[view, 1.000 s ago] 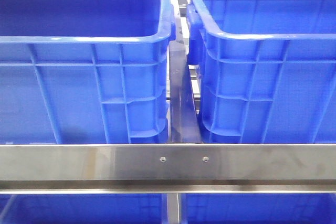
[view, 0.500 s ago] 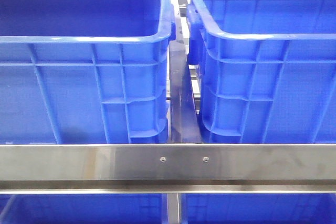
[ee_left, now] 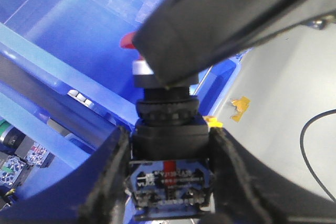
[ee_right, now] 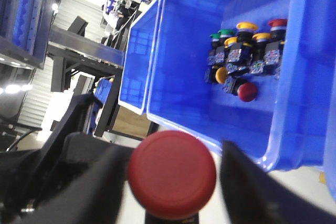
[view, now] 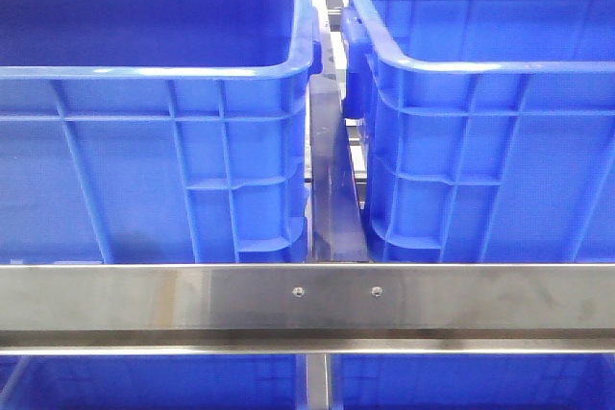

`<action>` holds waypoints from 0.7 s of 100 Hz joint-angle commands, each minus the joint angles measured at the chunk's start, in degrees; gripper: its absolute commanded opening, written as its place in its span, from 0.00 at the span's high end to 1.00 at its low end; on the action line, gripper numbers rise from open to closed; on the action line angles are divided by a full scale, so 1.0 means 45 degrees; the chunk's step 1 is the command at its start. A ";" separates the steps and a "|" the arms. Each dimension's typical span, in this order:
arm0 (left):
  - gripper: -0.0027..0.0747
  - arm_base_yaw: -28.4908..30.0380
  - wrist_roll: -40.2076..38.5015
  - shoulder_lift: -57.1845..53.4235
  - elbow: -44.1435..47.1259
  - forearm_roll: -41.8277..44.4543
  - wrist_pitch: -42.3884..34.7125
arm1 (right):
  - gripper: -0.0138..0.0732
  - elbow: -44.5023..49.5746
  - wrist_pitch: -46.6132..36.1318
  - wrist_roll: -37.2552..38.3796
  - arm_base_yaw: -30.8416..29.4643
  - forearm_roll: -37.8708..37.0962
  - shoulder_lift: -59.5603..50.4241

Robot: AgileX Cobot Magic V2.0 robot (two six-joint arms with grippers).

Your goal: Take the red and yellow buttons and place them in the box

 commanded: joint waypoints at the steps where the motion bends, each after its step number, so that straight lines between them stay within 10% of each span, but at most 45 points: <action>1: 0.99 -0.0105 -0.0002 -0.0562 -0.0364 0.0000 -0.0704 | 0.56 -0.0445 0.0666 -0.0246 0.0036 0.0894 -0.0208; 28: 0.96 -0.0105 -0.0002 -0.0562 -0.0364 0.0000 -0.0704 | 0.62 -0.0445 0.0780 -0.0271 0.0036 0.0894 -0.0208; 53: 0.49 -0.0105 -0.0121 -0.0562 -0.0364 0.0000 -0.0704 | 0.62 -0.0445 0.0780 -0.0585 0.0024 0.0894 -0.0220; 70: 0.37 -0.0105 -0.0121 -0.0562 -0.0364 0.0000 -0.0597 | 0.62 -0.0445 0.0583 -0.0912 0.0023 0.0894 -0.0230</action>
